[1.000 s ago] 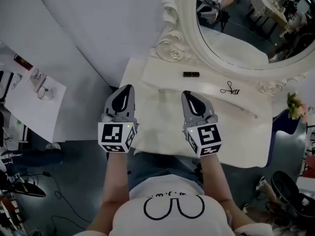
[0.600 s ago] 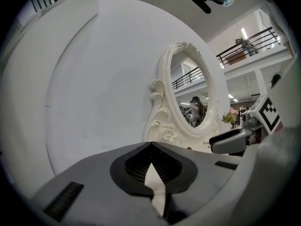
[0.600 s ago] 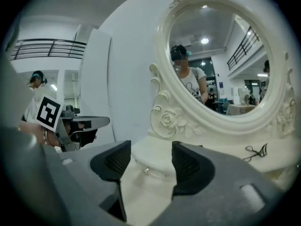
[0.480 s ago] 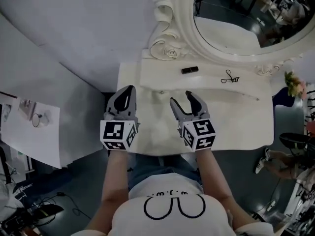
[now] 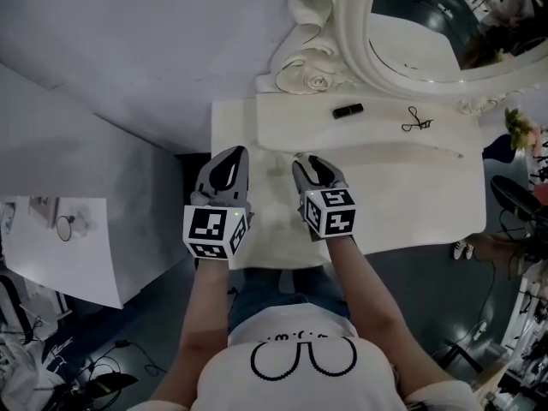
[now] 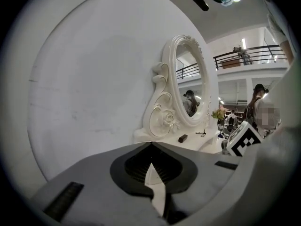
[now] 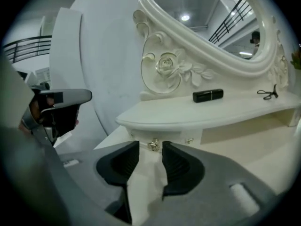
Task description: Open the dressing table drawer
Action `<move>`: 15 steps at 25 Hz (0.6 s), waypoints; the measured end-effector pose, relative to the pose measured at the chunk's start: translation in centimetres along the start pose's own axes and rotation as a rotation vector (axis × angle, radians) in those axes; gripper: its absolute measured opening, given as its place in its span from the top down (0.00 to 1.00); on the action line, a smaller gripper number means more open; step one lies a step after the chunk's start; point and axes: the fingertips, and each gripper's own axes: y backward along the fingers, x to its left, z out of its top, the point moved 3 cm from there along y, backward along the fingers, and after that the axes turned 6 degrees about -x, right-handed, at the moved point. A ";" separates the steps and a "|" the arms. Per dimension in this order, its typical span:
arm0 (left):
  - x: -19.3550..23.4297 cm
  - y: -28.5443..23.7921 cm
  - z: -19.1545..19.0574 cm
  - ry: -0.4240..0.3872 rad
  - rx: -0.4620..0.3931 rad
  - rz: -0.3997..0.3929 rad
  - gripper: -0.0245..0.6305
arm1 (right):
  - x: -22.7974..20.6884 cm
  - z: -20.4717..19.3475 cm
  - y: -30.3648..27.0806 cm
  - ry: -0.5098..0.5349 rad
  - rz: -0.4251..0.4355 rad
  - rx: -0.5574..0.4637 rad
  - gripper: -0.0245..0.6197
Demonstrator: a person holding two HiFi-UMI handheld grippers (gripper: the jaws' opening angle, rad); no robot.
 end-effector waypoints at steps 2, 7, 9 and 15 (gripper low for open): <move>0.2 -0.1 -0.2 0.005 0.002 -0.010 0.96 | 0.0 -0.7 -1.2 -0.010 -0.022 0.017 0.73; 0.7 0.3 -0.6 0.019 0.001 -0.016 0.96 | 0.0 -0.9 -2.8 -0.037 -0.077 0.037 0.78; 0.9 0.6 -0.8 0.024 0.002 -0.012 0.96 | -0.1 -0.9 -2.9 -0.024 -0.079 0.049 0.81; 0.8 1.3 -1.0 0.034 -0.003 -0.003 0.96 | 0.1 -1.1 -2.8 -0.017 -0.074 0.050 0.81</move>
